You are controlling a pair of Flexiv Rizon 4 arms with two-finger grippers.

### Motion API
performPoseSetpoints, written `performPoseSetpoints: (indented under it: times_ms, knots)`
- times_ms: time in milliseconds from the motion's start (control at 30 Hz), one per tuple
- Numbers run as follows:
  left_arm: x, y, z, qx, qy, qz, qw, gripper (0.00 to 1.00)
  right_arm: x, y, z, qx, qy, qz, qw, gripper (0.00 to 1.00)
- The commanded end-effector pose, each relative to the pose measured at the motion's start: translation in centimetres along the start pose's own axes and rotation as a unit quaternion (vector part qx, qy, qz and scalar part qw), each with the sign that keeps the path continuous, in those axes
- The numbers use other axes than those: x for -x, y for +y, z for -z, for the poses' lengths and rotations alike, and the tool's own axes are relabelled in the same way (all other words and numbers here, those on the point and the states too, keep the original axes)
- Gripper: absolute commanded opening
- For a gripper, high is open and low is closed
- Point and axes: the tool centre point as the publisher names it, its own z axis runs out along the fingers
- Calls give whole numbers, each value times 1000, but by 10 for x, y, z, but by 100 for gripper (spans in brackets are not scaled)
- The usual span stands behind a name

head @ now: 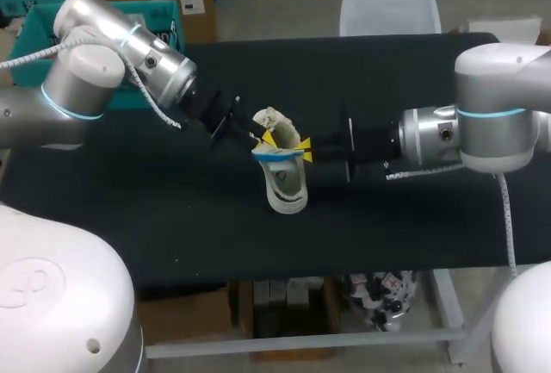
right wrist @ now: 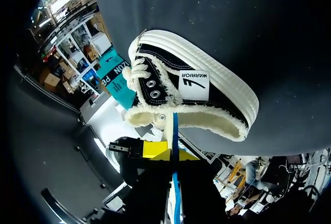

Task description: Open the shoe tongue, take the insole out of the shoe, put the insole back into the shoe, and pack the shoe into the shoebox

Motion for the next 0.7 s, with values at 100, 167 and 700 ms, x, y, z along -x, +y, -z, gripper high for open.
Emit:
performPoseSetpoints:
  times_ms: [100, 167, 700]
  knots:
    - [1, 2, -1, -2, 0, 0, 1000, 0, 0, 0, 0, -3, 0, 0, 1000, 0]
    - [1, 2, -1, -2, 0, 0, 1000, 0, 0, 0, 0, -3, 0, 0, 1000, 0]
    - [-8, 5, -5, 11, -2, -53, 999, 0, 10, -1, -5, -18, 42, 52, 998, 0]
